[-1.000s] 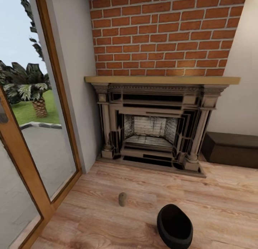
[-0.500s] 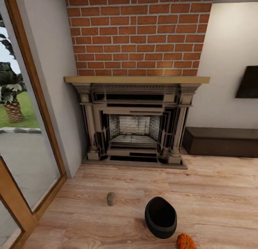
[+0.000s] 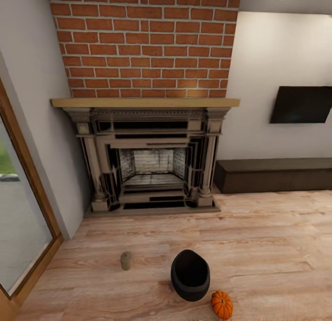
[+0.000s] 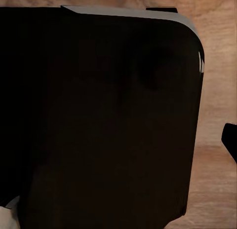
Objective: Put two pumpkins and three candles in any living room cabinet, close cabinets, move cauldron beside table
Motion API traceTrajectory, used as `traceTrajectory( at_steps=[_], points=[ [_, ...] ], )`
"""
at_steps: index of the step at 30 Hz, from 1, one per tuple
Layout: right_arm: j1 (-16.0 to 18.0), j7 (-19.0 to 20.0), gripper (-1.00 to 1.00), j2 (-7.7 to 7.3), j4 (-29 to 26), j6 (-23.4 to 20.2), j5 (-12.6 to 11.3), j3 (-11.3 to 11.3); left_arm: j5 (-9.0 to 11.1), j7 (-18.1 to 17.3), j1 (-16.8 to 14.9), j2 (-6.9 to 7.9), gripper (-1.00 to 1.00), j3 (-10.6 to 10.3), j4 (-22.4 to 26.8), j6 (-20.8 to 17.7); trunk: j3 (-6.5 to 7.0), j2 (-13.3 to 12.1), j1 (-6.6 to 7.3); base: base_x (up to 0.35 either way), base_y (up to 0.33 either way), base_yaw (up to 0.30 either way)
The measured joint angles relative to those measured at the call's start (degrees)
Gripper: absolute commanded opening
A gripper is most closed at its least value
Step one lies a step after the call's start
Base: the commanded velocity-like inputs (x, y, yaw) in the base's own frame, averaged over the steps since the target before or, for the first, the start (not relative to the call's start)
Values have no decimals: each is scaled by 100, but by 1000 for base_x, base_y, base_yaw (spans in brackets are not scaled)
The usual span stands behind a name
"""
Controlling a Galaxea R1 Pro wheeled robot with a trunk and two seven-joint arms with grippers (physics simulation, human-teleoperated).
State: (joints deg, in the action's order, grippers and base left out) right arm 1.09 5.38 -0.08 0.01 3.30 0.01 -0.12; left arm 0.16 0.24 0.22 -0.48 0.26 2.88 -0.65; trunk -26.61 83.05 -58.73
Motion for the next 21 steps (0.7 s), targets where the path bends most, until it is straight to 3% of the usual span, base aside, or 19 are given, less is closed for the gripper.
traceTrajectory(
  at_steps=[21],
  points=[
    [0, 0, 100, 0, 0, 141, -1, 4, 0, 0, 2, 29, 100, 6, 2, 84, -6, 0, 0, 0, 0, -289]
  ],
)
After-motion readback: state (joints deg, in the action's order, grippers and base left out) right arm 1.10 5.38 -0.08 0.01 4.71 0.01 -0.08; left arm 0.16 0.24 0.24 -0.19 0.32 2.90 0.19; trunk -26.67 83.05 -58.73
